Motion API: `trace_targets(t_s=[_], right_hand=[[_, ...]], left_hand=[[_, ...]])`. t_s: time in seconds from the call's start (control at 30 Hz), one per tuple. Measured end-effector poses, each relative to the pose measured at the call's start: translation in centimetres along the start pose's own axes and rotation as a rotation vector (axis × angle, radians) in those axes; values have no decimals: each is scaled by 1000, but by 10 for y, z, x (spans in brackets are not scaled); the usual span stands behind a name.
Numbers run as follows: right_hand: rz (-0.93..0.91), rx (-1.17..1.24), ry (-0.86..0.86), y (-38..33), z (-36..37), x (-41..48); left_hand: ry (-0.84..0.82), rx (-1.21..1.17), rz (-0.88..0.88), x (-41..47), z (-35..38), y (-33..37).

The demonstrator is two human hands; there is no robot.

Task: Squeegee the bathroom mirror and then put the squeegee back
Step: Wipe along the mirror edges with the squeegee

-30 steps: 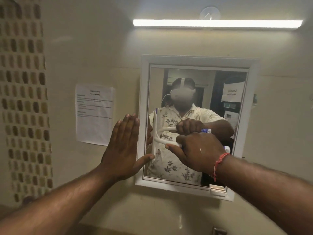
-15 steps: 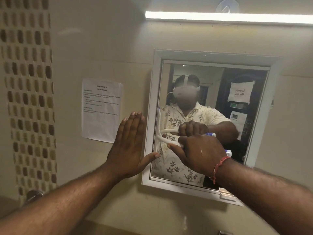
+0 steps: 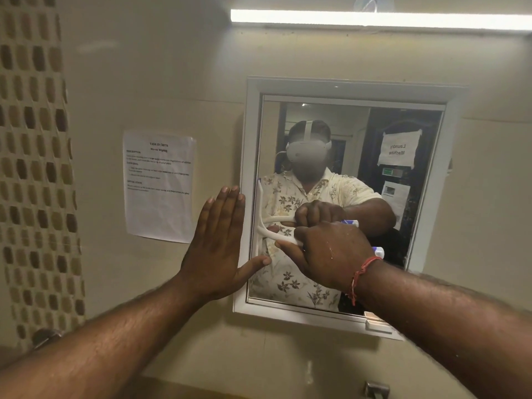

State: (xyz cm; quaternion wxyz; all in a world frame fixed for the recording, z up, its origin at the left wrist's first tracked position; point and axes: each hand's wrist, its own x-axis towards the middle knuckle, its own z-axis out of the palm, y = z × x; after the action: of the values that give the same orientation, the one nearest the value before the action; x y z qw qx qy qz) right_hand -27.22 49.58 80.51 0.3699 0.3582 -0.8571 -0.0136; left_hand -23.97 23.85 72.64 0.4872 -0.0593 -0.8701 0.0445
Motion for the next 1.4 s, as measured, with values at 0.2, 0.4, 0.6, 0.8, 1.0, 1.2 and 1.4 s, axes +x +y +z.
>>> trace_targets(t_s=[0.2,0.4,0.6,0.8,1.0,1.2,1.4], right_hand=[[9,28,-35,-2,-6,-1],[-14,70,-36,-2,-15,-1],[-6,-4,-37,17,-15,-8],[25,-23,-52,39,-17,-30],[73,-57,-12,75,-15,-58],[127,-138,-59,104,-29,-89],[208,-169,-91,144,-39,-127]], left_hand=[[11,15,17,3,-3,7],[7,17,14,1,-5,13],[12,31,27,2,-8,19],[8,30,44,8,-4,37],[34,2,82,19,5,69],[54,-39,139,28,14,103],[78,-72,177,37,19,134]])
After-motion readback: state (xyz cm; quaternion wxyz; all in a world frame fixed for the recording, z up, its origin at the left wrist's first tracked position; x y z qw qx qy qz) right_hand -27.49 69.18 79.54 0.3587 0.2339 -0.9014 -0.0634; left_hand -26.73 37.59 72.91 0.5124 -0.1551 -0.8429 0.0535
